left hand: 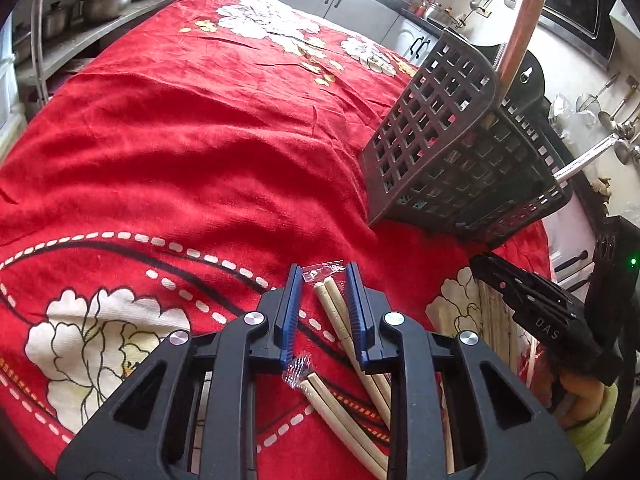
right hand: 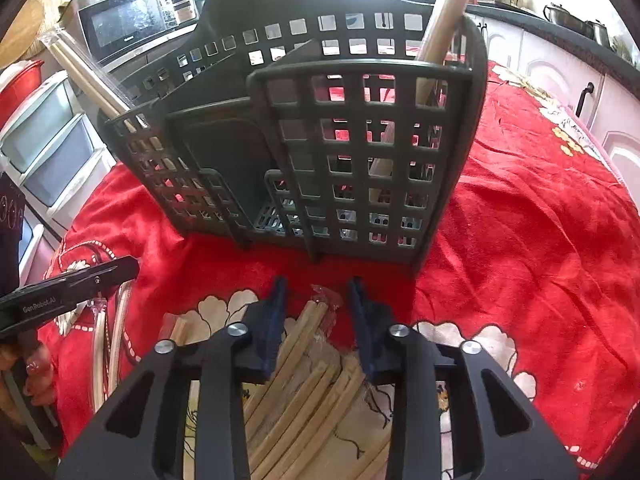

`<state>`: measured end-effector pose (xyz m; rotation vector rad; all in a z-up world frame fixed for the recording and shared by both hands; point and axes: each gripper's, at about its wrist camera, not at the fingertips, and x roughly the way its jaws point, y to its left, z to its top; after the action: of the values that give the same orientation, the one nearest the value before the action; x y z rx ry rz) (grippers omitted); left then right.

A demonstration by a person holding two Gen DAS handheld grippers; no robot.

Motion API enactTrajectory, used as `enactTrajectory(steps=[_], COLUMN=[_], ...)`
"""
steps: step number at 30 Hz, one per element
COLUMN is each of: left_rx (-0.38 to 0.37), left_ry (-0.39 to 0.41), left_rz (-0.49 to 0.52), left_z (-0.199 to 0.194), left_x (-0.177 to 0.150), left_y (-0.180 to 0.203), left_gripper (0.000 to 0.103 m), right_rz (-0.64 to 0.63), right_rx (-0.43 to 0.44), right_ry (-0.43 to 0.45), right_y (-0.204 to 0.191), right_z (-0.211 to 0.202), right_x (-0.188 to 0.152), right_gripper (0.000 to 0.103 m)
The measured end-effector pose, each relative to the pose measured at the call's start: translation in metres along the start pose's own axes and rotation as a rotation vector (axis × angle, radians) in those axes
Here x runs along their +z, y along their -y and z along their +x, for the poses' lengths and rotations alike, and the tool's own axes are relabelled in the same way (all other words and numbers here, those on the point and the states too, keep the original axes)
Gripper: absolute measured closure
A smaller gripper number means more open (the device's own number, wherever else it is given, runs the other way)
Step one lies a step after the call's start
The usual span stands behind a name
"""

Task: Organize utensils

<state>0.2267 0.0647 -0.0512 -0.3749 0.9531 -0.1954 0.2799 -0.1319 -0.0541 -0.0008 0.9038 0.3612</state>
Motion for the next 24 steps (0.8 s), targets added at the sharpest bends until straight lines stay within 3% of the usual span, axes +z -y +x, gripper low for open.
enactTrajectory(steps=[2, 5, 10, 24], left_rx=[0.002, 0.007, -0.009, -0.096], left_ry=[0.002, 0.007, 0.02, 0.182], left_rz=[0.0, 0.004, -0.006, 0.05], left_z=[0.001, 0.001, -0.001, -0.059], left_x=[0.001, 0.002, 0.004, 0.006], left_y=[0.0, 0.001, 0.001, 0.029], left_gripper=[0.088, 0.091, 0.094, 0.096], right_rz=[0.006, 0.014, 0.049, 0.112], right_rx=[0.009, 0.019, 0.054, 0.126], right_ry=[-0.003, 0.013, 0.069, 0.258], right_y=[0.002, 0.002, 0.009, 0.017], right_z=[0.001, -0.003, -0.024, -0.104], right_x=[0.0, 0.001, 0.001, -0.004], right_gripper=[0.089, 0.093, 0.094, 0.096])
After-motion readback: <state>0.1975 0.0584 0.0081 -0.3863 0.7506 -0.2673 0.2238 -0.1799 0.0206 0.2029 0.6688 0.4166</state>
